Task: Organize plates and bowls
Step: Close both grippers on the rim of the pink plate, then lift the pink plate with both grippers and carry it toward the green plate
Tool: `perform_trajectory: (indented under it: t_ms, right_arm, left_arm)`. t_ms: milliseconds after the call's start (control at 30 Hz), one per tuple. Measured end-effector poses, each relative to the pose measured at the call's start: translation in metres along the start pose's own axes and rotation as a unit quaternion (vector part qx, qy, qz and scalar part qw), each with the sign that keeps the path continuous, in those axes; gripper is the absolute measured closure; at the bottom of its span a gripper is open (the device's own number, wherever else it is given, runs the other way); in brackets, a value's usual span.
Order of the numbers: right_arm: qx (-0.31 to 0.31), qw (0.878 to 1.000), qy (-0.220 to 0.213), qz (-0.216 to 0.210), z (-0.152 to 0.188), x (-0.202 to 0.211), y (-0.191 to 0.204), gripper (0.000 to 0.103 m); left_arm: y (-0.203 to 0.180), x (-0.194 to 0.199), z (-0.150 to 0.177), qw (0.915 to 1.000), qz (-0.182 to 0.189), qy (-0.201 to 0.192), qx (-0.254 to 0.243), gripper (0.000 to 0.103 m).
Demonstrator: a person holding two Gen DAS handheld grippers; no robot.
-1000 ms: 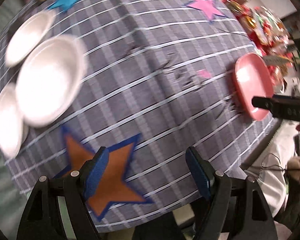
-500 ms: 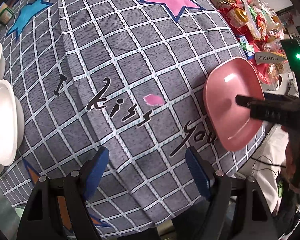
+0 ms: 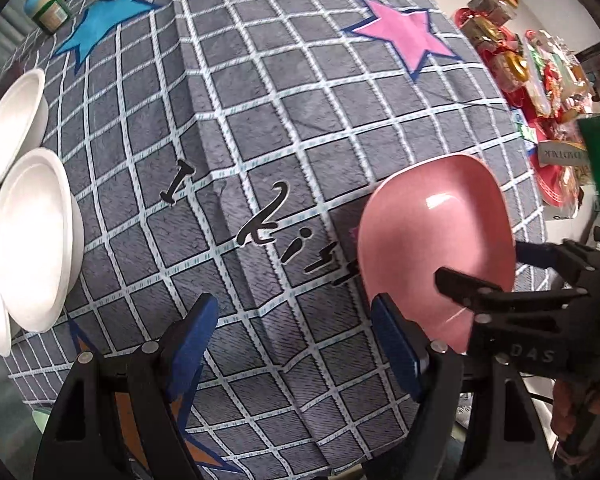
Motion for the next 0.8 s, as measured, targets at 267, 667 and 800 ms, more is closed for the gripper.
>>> perform_trajectory:
  t_ms: [267, 667, 800]
  right_arm:
    - [-0.008, 1.000, -0.009, 0.023, 0.002, 0.013, -0.008, 0.014]
    - [0.028, 0.999, 0.005, 0.019, 0.031, 0.015, 0.024, 0.074]
    - [0.019, 1.000, 0.017, -0.005, 0.053, 0.016, 0.061, 0.076]
  left_arm:
    - [-0.038, -0.028, -0.016, 0.9999, -0.008, 0.009, -0.004, 0.021]
    - [-0.103, -0.059, -0.029, 0.9985, -0.015, 0.020, -0.049, 0.049]
    - [-0.104, -0.057, -0.027, 0.9989, -0.012, 0.026, -0.038, 0.050]
Point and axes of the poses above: each gripper's, at about its wrist camera, not at the fingertips, and x roughly against the way its jaws point, y to its left, z to its underside, the point moved 7 cm from there along -x, roughly the way its jaws point, and after that the axes turned 3 degrees about -z, right-handed, at the moved point
